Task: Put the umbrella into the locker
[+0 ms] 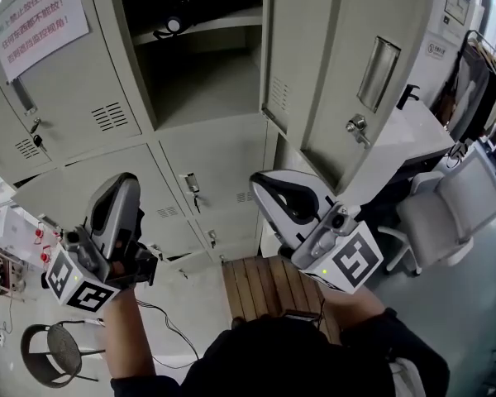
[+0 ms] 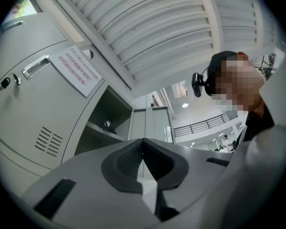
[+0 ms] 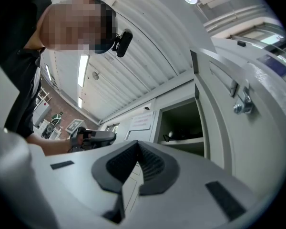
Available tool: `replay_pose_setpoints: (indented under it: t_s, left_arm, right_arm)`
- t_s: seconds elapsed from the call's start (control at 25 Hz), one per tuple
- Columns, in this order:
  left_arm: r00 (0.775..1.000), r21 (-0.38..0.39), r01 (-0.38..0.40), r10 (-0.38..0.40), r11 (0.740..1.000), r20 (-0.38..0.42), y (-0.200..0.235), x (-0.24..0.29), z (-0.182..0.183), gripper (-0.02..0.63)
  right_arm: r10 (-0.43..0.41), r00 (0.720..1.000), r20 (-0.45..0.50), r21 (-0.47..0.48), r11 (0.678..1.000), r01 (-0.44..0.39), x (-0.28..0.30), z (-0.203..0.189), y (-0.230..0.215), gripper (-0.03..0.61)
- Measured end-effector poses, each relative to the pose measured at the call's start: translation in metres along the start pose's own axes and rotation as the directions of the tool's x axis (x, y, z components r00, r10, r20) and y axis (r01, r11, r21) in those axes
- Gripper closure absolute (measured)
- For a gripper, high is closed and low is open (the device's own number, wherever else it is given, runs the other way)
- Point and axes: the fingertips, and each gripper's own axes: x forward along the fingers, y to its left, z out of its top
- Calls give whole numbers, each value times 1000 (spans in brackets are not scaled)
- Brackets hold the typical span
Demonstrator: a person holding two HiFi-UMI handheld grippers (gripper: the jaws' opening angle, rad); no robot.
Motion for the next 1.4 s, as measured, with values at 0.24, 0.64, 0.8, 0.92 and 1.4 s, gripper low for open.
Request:
replay_pose_setpoints:
  t_s: [0.24, 0.64, 0.8, 0.92, 1.4]
  left_arm:
    - [999, -50, 46, -47, 998, -16, -16, -24, -53, 597]
    - [992, -52, 47, -53, 998, -116, -42, -41, -137, 597]
    - [993, -153, 53, -67, 987, -94, -52, -53, -168, 596]
    - [992, -178, 48, -68, 983, -105, -53, -64, -193, 595]
    - [952, -160, -81, 28, 984, -306, -50, -118, -283, 597]
  right_arm:
    - [1, 1000, -25, 55, 999, 1, -22, -28, 14, 566]
    - [84, 980, -180, 132, 989, -61, -58, -102, 62, 566]
    - [104, 958, -268, 182, 982, -56, -86, -136, 69, 566]
    - [125, 946, -299, 213, 975, -62, -102, -154, 79, 566]
    - [130, 916, -381, 293, 956, -14, -137, -211, 111, 566]
